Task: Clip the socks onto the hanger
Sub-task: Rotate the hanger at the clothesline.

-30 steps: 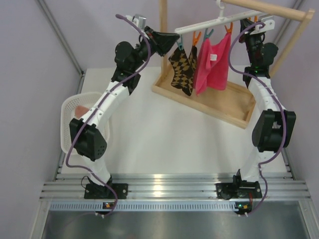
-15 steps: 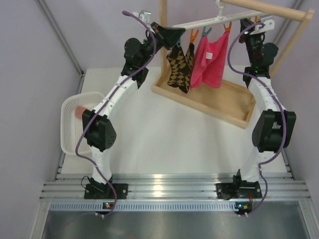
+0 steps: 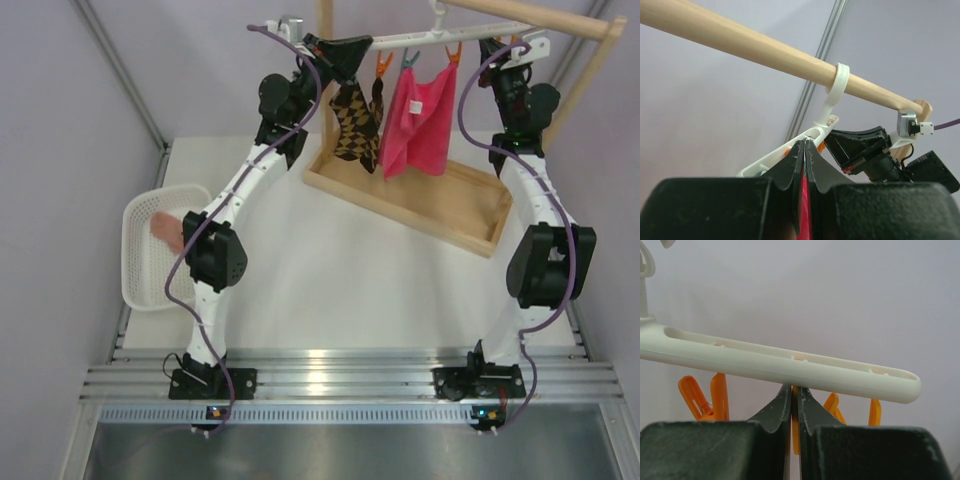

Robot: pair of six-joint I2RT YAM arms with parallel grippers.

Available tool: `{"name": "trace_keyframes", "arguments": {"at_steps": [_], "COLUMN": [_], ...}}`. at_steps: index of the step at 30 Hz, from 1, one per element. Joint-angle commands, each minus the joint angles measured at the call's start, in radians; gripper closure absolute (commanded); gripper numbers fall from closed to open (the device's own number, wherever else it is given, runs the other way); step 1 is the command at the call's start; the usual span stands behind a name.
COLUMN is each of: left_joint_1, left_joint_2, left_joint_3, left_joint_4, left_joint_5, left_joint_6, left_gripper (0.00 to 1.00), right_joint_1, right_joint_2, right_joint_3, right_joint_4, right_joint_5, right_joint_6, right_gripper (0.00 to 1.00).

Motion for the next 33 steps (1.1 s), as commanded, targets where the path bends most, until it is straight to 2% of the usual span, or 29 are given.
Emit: {"name": "trace_keyframes", "arguments": {"at_steps": [1,17,21,24,25,26,28,30,32,33], "left_joint_1": [0.008,0.005,0.005,0.007,0.005,0.003,0.005,0.005,0.007,0.007], "left_joint_2": [0.043,0.139,0.142,0.132,0.118,0.107,0.054,-0.027,-0.086,-0.153], "left_joint_3": [0.054,0.137,0.137,0.138,0.137,0.137,0.103,0.021,-0.036,-0.102], "left_joint_4": [0.034,0.04,0.048,0.051,0.043,0.032,0.009,0.002,-0.03,-0.044], "left_joint_5": [-0.067,-0.112,-0.115,-0.103,-0.097,-0.092,-0.072,-0.042,-0.009,-0.003], "left_joint_6": [0.041,0.072,0.087,0.095,0.098,0.104,0.118,0.146,0.17,0.195], "left_gripper": [0.91,0.91,0.88,0.76,0.7,0.58,0.47,0.34,0.26,0.17], "right_joint_1": [0.031,0.028,0.028,0.028,0.027,0.019,0.005,-0.018,-0.033,-0.036], "right_joint_2": [-0.119,-0.183,-0.205,-0.195,-0.189,-0.183,-0.146,-0.101,-0.073,-0.051], "right_joint_3": [0.036,0.0,-0.039,-0.041,-0.021,-0.009,0.052,0.097,0.16,0.177], "right_joint_4": [0.103,0.03,0.013,-0.018,-0.037,-0.067,-0.099,-0.131,-0.147,-0.157], "right_joint_5": [-0.103,-0.161,-0.19,-0.187,-0.165,-0.152,-0.135,-0.117,-0.108,-0.106], "right_joint_6": [0.012,0.012,0.002,-0.027,-0.035,-0.038,-0.037,-0.023,-0.023,-0.023], "right_gripper": [1.0,1.0,1.0,1.0,1.0,1.0,0.99,0.99,0.99,0.99]}}
